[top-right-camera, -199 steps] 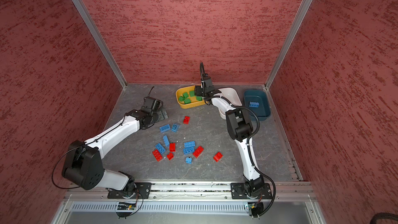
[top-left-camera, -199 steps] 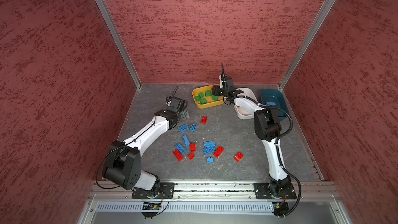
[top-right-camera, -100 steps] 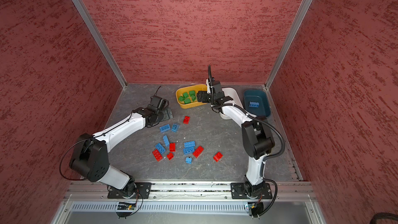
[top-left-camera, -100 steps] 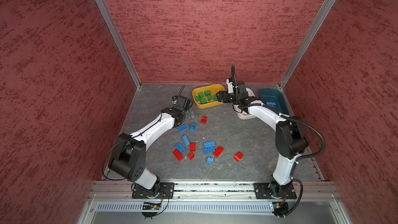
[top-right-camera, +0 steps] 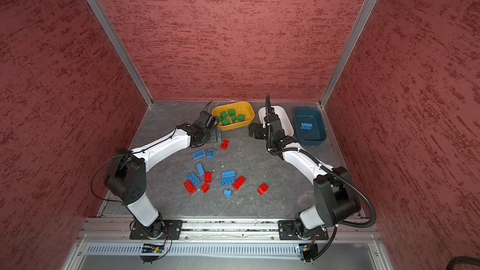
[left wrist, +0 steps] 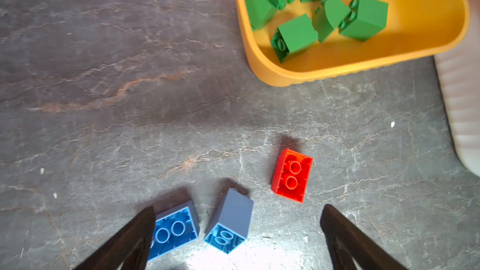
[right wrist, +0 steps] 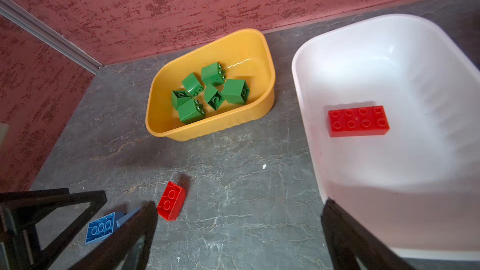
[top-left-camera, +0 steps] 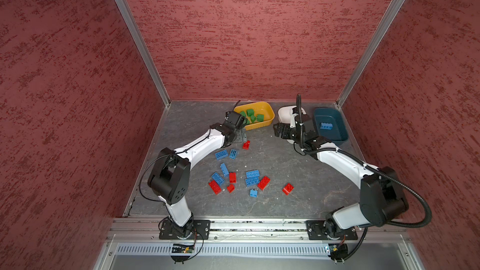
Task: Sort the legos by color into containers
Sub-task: 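Grasp a red brick with the left gripper and lift it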
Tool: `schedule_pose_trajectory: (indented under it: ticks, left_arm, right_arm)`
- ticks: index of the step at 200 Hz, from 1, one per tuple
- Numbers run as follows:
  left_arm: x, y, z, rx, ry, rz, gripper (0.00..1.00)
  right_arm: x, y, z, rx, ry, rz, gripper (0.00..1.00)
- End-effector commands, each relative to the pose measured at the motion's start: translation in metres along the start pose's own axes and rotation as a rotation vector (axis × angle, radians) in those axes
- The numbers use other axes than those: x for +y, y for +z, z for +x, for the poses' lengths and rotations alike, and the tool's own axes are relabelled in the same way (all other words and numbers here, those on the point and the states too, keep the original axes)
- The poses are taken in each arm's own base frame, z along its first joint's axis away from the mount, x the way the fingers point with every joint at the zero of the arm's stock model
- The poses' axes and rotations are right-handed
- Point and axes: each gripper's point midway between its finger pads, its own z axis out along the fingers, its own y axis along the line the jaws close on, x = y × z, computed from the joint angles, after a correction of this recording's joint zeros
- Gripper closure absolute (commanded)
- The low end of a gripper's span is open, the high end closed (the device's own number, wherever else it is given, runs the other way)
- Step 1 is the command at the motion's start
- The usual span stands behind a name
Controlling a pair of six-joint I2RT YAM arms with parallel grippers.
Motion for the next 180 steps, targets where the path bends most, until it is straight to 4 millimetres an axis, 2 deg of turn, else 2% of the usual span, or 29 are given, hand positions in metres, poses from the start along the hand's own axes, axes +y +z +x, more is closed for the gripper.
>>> schedule_pose_trajectory:
  ticks: [1,53,91,180]
  left_arm:
    - [-0.012,0.007,0.009,0.058,0.086,0.006,0.0]
    - [-0.035,0.035,0.03,0.206,0.204,0.035,0.05]
    - [-0.046,0.049,0.043,0.271,0.26,0.063,0.15]
    - [-0.059,0.081,0.048,0.302,0.3,0.049,0.38]
  right_arm:
    - [-0.003,-0.014,-0.026,-0.109,0.035,0.039,0.01]
    - [-0.02,-0.02,-0.029,-0.162,0.089,0.112,0.01]
    - [-0.023,-0.02,-0.028,-0.161,0.084,0.13,0.01]
    - [-0.03,-0.026,-0.026,-0.182,0.092,0.148,0.01]
